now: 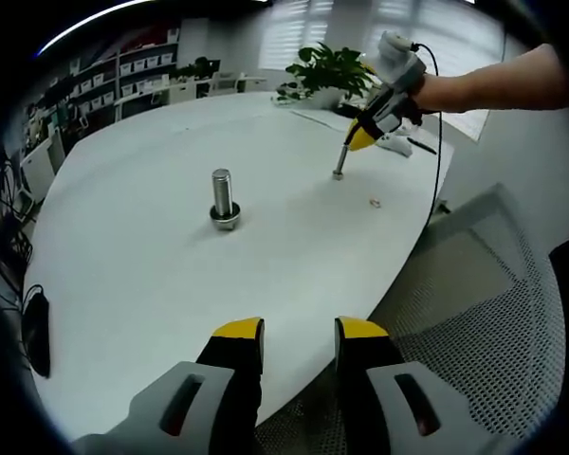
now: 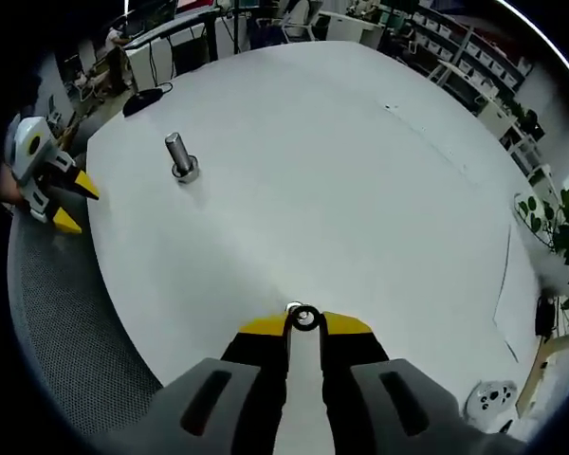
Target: Place the washer onto the threaded stud by aligning its center hole with the stud, sliding it down to the base, and recovering from edge contact or off-axis alignment until the washer reaches the visible bottom stop.
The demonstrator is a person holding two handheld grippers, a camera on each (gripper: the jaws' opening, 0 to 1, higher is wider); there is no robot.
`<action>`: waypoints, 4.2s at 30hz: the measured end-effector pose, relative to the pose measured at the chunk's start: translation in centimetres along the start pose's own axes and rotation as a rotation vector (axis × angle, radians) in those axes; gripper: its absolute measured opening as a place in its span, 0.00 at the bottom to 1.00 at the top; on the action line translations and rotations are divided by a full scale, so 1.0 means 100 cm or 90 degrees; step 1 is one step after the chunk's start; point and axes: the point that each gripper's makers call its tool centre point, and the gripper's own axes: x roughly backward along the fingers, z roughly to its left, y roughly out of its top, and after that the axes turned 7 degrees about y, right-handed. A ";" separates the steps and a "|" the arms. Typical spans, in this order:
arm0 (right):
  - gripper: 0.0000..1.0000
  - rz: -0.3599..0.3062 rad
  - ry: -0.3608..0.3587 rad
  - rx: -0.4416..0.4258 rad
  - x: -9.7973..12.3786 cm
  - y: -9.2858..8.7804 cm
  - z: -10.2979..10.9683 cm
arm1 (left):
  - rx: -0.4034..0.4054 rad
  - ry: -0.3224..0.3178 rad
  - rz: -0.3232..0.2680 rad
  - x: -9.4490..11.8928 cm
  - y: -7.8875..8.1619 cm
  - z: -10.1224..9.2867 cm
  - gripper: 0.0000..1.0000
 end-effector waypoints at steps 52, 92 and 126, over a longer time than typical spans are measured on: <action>0.15 0.080 0.027 -0.018 -0.047 -0.018 -0.005 | 0.001 -0.004 0.010 -0.001 -0.004 0.000 0.28; 0.22 0.086 0.001 -0.027 -0.022 -0.060 0.007 | -0.001 -0.005 0.005 0.000 -0.002 -0.001 0.28; 0.25 0.048 0.045 -0.042 -0.023 -0.067 0.048 | -0.001 -0.005 0.013 -0.002 -0.004 -0.001 0.28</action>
